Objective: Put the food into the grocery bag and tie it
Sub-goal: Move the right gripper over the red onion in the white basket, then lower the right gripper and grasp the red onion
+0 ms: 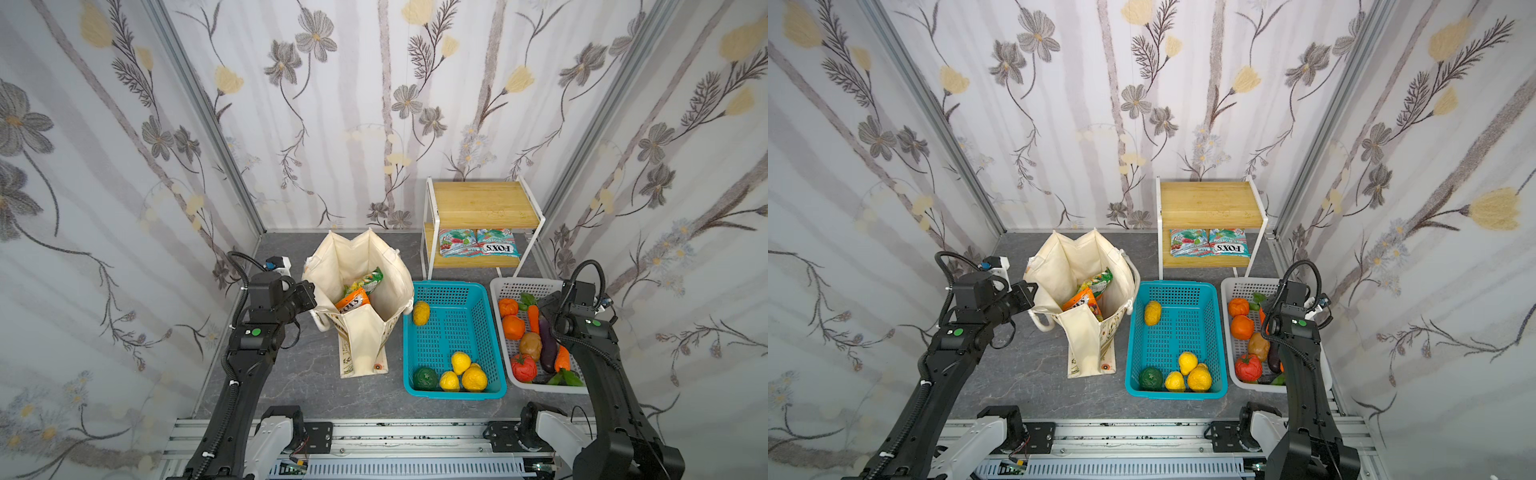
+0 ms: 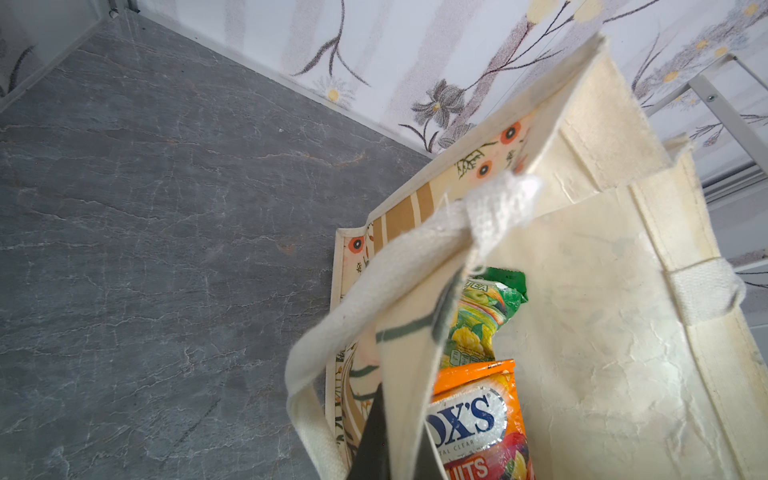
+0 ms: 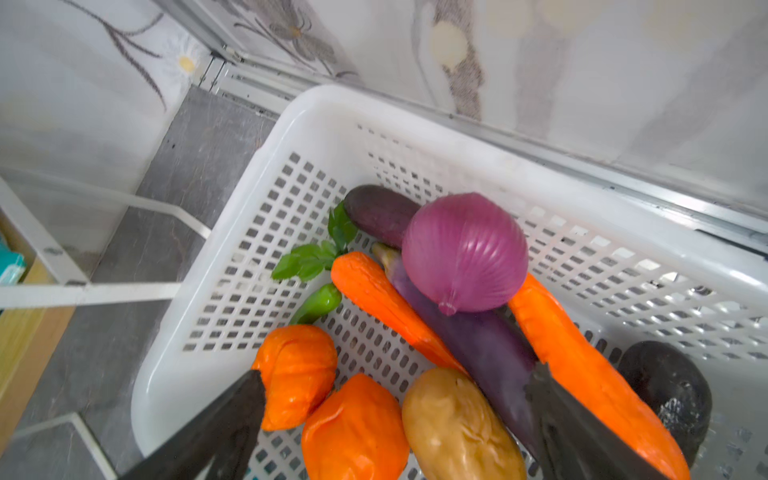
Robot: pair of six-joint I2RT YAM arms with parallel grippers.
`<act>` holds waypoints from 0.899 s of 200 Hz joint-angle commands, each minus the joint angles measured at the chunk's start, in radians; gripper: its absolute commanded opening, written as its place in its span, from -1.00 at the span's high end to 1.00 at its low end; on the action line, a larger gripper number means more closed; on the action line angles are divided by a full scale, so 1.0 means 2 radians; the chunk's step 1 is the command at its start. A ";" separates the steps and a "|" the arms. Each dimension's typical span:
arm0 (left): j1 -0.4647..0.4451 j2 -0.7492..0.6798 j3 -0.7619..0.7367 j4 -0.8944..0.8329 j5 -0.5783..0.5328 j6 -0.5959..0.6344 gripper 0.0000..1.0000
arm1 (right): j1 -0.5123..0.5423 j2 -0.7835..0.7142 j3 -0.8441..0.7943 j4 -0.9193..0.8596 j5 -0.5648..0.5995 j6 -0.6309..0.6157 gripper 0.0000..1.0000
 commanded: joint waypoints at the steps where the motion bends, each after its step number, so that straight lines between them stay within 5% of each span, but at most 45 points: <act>1: 0.000 -0.006 -0.004 0.015 0.003 -0.001 1.00 | 0.001 0.020 0.008 0.029 0.046 0.034 -0.94; 122: 0.000 0.012 -0.001 0.024 0.016 -0.024 1.00 | -0.002 0.097 -0.005 0.066 0.152 0.065 -0.95; 180: 0.000 0.008 -0.011 0.024 0.012 -0.020 1.00 | -0.005 0.156 -0.013 0.108 0.129 0.068 -0.94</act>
